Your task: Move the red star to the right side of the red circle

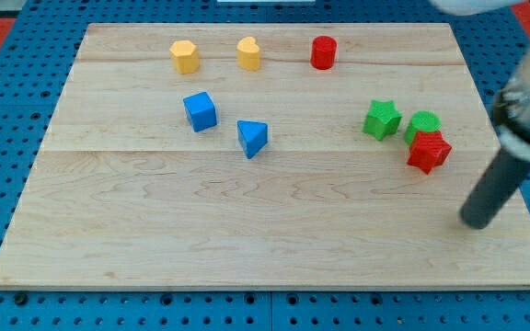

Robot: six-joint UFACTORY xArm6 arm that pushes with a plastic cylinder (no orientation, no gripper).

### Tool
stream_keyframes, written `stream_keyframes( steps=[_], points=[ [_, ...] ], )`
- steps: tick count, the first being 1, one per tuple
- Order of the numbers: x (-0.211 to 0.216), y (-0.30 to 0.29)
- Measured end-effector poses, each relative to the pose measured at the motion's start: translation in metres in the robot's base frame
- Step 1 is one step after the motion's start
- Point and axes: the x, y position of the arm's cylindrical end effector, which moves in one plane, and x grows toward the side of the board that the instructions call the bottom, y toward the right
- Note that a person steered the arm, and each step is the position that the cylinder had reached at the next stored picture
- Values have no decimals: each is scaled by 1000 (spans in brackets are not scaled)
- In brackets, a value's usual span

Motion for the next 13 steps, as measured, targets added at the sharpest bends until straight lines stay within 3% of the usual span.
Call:
stream_keyframes(
  steps=[2,4,9,11,12,13],
  points=[
    [-66,-4],
    [-117,-77],
    [-109,-118],
    [-51,-56],
    [-50,-9],
    [-19,6]
  ],
)
